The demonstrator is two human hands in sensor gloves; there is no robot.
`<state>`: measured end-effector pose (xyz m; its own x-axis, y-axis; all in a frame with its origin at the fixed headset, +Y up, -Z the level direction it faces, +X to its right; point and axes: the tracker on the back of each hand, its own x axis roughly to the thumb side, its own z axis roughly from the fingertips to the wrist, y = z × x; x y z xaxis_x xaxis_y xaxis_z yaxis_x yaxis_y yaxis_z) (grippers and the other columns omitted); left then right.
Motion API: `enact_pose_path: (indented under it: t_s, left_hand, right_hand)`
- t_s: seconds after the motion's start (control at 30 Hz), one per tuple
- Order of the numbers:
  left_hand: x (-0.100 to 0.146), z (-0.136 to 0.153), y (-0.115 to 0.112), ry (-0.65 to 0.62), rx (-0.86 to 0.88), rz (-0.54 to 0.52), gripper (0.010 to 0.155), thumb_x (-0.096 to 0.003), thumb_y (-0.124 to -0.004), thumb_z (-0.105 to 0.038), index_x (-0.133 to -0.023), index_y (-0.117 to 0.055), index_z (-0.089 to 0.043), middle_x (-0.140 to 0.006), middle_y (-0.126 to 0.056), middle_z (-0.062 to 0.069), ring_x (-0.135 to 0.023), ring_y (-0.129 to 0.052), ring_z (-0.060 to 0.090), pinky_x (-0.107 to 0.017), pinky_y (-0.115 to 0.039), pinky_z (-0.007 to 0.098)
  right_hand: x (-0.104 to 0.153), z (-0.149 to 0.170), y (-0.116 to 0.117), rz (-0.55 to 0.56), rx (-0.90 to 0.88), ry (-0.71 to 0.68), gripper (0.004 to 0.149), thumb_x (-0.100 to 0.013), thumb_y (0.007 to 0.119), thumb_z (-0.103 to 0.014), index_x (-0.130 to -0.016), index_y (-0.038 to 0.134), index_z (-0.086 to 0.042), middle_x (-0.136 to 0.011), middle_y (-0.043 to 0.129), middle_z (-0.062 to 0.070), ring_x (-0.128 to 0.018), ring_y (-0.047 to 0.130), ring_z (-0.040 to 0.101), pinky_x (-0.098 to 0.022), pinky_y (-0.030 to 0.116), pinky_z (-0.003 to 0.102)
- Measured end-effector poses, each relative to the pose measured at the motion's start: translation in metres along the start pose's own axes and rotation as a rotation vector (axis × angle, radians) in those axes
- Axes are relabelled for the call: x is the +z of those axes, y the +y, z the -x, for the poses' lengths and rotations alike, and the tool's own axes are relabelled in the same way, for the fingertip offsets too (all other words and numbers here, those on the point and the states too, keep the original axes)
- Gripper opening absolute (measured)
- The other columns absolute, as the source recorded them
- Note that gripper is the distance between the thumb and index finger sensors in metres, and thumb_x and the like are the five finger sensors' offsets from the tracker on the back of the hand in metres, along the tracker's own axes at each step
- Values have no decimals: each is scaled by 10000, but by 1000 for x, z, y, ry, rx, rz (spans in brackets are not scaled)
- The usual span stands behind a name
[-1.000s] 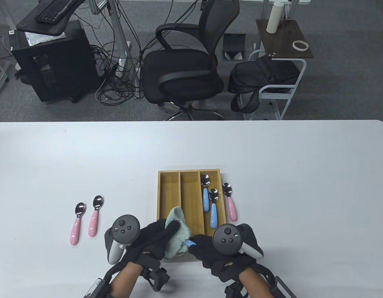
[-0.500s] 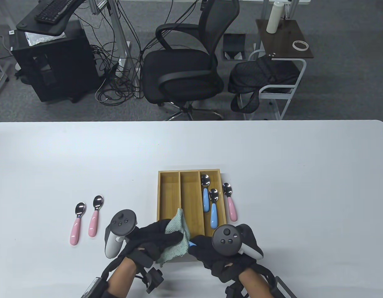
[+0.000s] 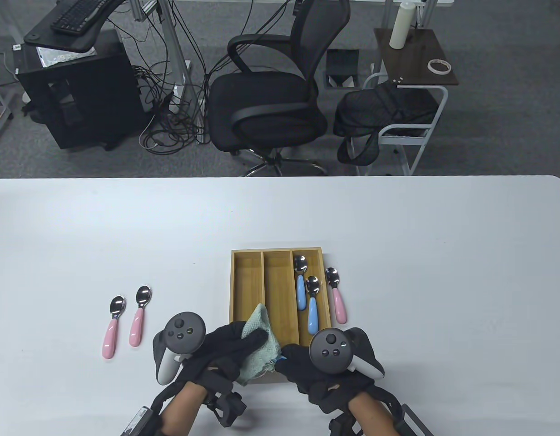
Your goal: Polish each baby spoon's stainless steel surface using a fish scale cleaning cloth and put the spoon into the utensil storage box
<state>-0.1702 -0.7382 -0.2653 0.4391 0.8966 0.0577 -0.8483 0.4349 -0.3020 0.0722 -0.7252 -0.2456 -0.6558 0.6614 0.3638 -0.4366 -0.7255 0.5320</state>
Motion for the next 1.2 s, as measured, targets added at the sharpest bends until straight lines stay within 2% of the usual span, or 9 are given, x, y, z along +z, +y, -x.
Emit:
enact_pose_path:
  t_s: [0.1,0.13,0.23,0.5,0.63,0.77,1.0,1.1,1.2]
  left_hand:
    - [2,0,-1,12,48,-3,527,-598,-663,-482,-885,-829,-73,-694,-1016,47,-539,-1099,178,-455,-927,397]
    - [2,3,-2,34,125,4,525,-603,-660,-472,-898,-819,-68,-710,-1010,59,-550,-1098,187,-458,-926,400]
    - [1,7,-5,78,289,57,521,-611,-682,-441,-927,-794,-43,-751,-991,104,-583,-1087,238,-469,-914,426]
    - [0,11,-8,117,429,141,526,-588,-781,-380,-988,-731,-42,-837,-937,131,-653,-1056,281,-502,-894,451]
    - [-1,9,-9,109,380,130,545,-549,-842,-381,-983,-726,-72,-840,-924,110,-659,-1044,269,-515,-884,452]
    - [1,3,-6,58,253,80,564,-510,-865,-446,-940,-751,-100,-797,-935,69,-621,-1049,234,-503,-886,445]
    - [8,-16,-4,-50,-89,-41,531,-574,-688,-482,-895,-794,-72,-693,-981,59,-531,-1075,186,-457,-907,417]
    - [9,-17,-4,-40,-87,-55,536,-593,-642,-471,-875,-818,-49,-658,-1009,56,-502,-1098,169,-438,-927,399]
    - [10,-9,-3,34,132,-23,529,-603,-653,-433,-902,-802,-24,-705,-1001,98,-546,-1106,212,-446,-939,414]
  right_hand:
    - [0,0,-2,20,6,5,474,-653,529,-451,-992,610,-130,-803,811,61,-457,947,166,-368,855,324]
    - [1,0,-3,31,7,4,476,-653,527,-453,-992,611,-130,-801,812,60,-455,946,162,-366,856,321]
    - [2,0,-6,48,-7,3,482,-653,528,-456,-990,619,-124,-788,819,57,-437,945,146,-350,859,307]
    - [5,0,-9,62,8,1,480,-653,530,-456,-987,623,-124,-782,821,55,-429,943,139,-341,860,302]
    - [4,1,-7,40,9,-2,471,-654,531,-453,-986,620,-131,-787,817,55,-436,946,148,-346,861,308]
    - [4,-3,-4,34,34,-15,458,-653,539,-456,-983,628,-152,-797,824,52,-444,963,164,-352,867,314]
    - [1,-5,1,16,64,-9,453,-648,555,-463,-975,647,-163,-816,846,52,-495,1005,198,-383,890,338]
    - [2,-5,1,32,66,-10,455,-647,556,-464,-972,657,-162,-811,852,52,-484,1006,195,-375,889,333]
    - [4,-10,-3,89,99,-13,468,-647,551,-467,-972,661,-149,-797,854,50,-430,990,165,-336,880,304]
